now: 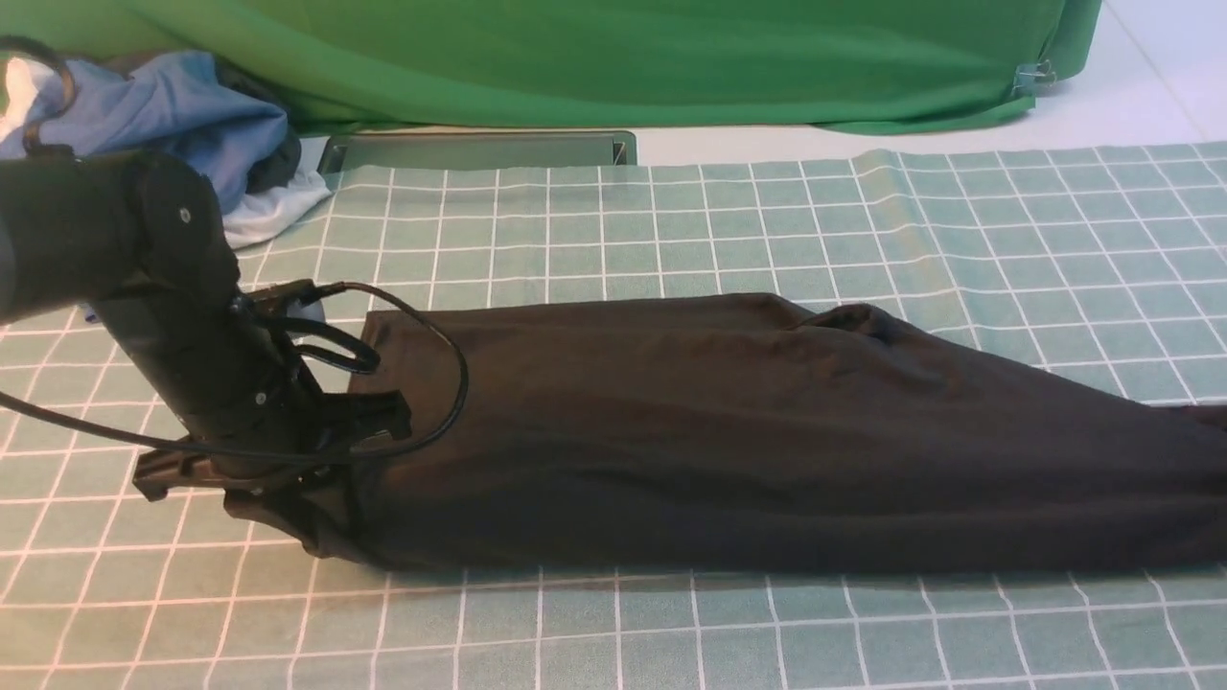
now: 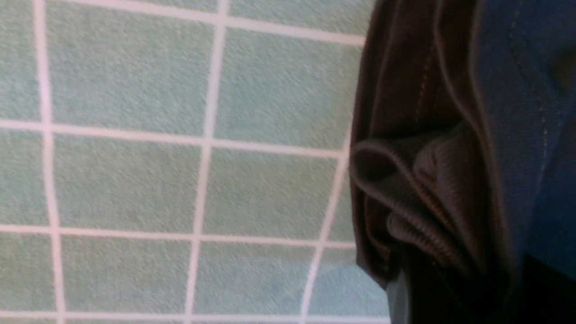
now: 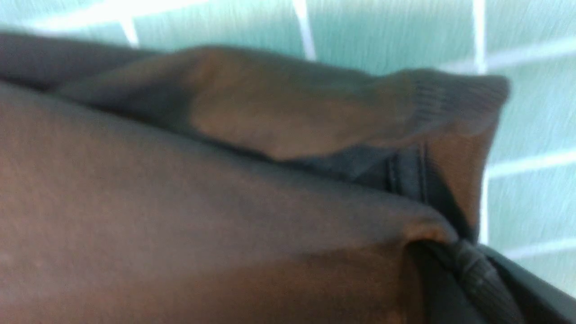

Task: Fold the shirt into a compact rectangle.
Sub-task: 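Fold the right end of the dark garment over onto its left end with the right gripper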

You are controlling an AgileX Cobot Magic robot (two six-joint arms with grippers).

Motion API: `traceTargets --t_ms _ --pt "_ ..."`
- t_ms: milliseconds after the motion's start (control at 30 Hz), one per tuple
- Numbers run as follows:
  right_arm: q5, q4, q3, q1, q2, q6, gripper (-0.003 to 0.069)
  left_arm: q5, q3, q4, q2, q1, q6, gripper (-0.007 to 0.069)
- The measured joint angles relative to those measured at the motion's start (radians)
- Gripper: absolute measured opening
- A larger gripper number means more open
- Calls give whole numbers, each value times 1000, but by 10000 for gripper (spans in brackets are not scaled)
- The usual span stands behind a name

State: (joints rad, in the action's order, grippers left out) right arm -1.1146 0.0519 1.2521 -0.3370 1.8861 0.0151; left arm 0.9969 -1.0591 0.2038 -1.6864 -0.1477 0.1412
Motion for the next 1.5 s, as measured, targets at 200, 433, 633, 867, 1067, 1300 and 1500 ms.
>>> traceTargets --t_ms 200,433,633,867,1067,1300,1500 --pt "70 30 -174 -10 -104 -7 104 5 86 14 25 0 -15 107" --pt "147 30 -281 -15 -193 -23 104 -60 204 29 39 2 -15 107" --pt "168 54 -281 -15 -203 -26 104 -73 211 56 41 6 -19 107" --pt "205 79 -282 -16 -203 -31 104 -93 216 78 83 6 -19 108" --pt "212 115 -268 -47 -203 -59 104 -103 212 84 206 6 -19 233" --pt "172 132 -197 -129 -204 -75 104 -103 143 39 313 6 19 423" --pt "161 103 -180 -141 -247 -76 104 -95 50 20 341 6 32 506"
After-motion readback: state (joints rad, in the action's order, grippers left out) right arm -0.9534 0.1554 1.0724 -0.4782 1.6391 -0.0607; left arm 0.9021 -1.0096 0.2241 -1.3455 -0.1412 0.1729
